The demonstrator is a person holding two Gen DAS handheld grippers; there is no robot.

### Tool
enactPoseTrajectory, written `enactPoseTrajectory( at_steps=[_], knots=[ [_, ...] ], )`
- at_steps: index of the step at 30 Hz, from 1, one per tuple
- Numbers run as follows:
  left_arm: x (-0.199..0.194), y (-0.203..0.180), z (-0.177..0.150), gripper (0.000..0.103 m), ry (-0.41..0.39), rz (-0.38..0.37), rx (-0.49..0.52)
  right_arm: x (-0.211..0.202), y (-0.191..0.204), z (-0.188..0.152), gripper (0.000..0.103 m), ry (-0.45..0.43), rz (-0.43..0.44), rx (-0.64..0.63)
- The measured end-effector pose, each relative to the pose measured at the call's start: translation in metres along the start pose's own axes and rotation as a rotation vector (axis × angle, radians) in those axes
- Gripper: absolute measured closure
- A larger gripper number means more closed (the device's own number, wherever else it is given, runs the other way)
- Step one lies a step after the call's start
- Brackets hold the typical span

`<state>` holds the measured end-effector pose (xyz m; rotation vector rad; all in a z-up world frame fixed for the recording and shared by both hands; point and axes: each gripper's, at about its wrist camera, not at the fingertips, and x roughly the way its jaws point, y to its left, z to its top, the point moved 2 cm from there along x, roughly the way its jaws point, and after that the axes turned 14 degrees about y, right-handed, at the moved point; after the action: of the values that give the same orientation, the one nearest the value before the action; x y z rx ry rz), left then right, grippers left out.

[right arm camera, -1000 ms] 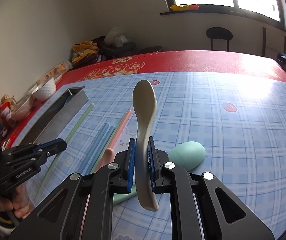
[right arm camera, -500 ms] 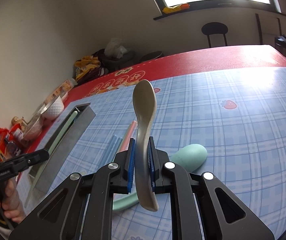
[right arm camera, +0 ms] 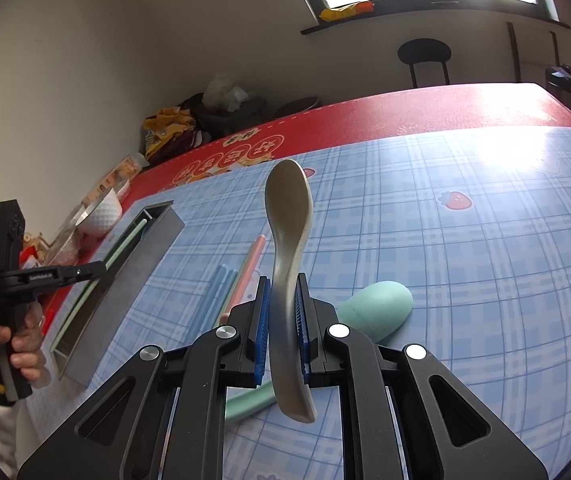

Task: Organize utensils
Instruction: 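Lower the green chopstick into the rack with the left tool while the right holds the beige spoon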

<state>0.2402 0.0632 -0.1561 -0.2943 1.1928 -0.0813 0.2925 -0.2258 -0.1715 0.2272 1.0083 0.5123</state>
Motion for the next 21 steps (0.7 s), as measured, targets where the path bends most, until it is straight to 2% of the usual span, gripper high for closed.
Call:
enactPoseTrajectory(
  at_steps=[5,13,16,20,21],
  knots=[
    [0.018,0.003,0.004,0.097,0.052,-0.017,-0.030,0.000,0.001,0.001,0.091,0.001,0.000,-0.002],
    [0.022,-0.010,0.009,0.095,0.087,0.026,0.029,0.003,0.002,0.001,0.091,0.010,0.002,-0.005],
    [0.013,-0.016,0.005,0.093,0.053,0.046,0.069,0.004,0.002,0.001,0.091,0.012,-0.001,-0.005],
    [-0.010,-0.020,-0.015,0.089,-0.059,0.091,0.158,0.004,0.004,0.000,0.090,0.008,0.004,-0.008],
    [-0.017,-0.021,-0.022,0.085,-0.097,0.103,0.191,0.005,0.004,0.000,0.090,0.008,0.005,-0.009]
  ],
)
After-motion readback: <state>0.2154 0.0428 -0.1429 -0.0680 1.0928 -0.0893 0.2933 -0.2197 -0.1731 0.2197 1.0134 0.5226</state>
